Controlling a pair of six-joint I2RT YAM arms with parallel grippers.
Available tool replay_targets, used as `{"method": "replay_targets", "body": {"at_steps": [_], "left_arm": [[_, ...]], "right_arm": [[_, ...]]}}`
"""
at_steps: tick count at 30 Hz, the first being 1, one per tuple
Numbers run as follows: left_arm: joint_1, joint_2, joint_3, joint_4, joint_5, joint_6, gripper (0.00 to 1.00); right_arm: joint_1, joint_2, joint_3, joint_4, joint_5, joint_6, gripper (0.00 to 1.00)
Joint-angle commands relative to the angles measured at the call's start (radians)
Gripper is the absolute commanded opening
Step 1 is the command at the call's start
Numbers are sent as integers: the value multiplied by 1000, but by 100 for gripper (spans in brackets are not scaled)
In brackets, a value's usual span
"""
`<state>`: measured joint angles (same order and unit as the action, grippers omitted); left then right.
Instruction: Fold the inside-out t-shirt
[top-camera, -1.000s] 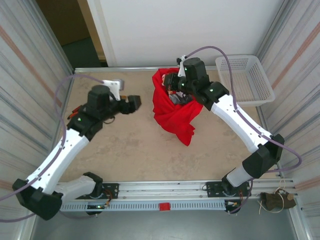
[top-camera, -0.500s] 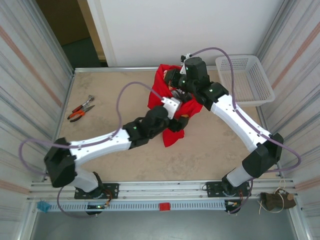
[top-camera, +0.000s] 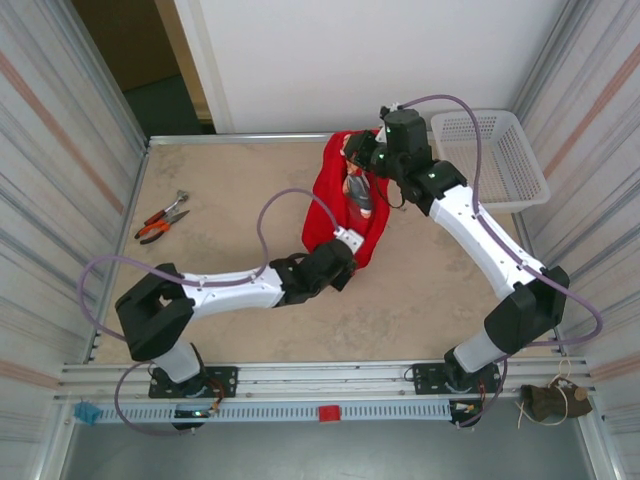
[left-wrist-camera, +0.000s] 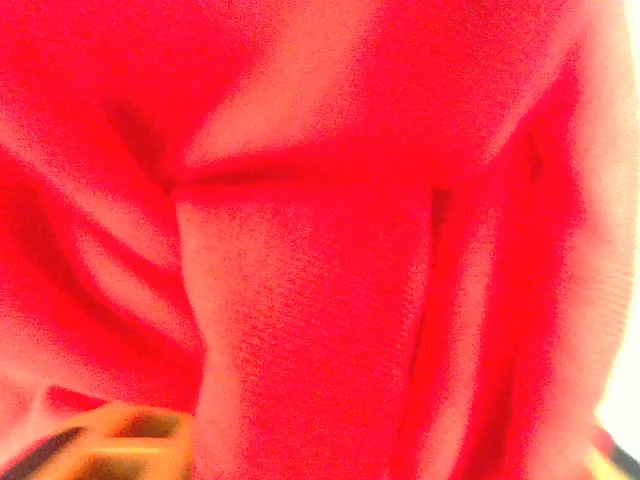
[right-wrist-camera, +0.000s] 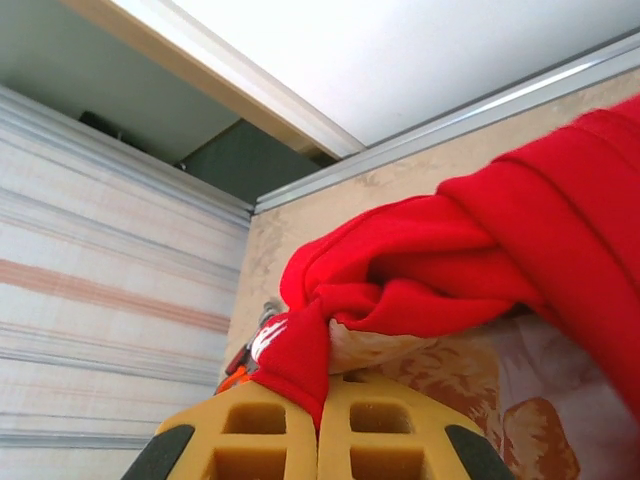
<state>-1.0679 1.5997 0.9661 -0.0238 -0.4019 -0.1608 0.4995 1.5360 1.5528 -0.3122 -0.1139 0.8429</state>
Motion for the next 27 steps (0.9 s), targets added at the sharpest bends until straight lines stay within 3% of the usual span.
{"method": "replay_targets", "body": {"at_steps": [1, 5, 8, 12, 14, 19, 22, 27], "left_arm": [[8, -144, -36, -91, -71, 16, 66], [43, -369, -77, -89, -73, 22, 75], [133, -512, -64, -54, -11, -25, 80], [312, -545, 28, -28, 167, -97, 82], [352, -499, 95, -17, 224, -80, 83], [331, -402, 164, 86, 294, -66, 85], [258, -418, 114, 212, 218, -47, 86], [200, -421, 91, 277, 151, -29, 88]], "right_arm": [[-19, -54, 43, 74, -56, 29, 0], [-28, -89, 46, 73, -125, 3, 0], [-36, -103, 87, 41, -208, -42, 0], [-38, -114, 135, 5, -307, -84, 0], [-38, -124, 145, -4, -336, -89, 0], [-29, -127, 164, -41, -341, -104, 0], [-17, -124, 164, -70, -325, -125, 0], [5, -108, 160, -84, -311, -141, 0]]}}
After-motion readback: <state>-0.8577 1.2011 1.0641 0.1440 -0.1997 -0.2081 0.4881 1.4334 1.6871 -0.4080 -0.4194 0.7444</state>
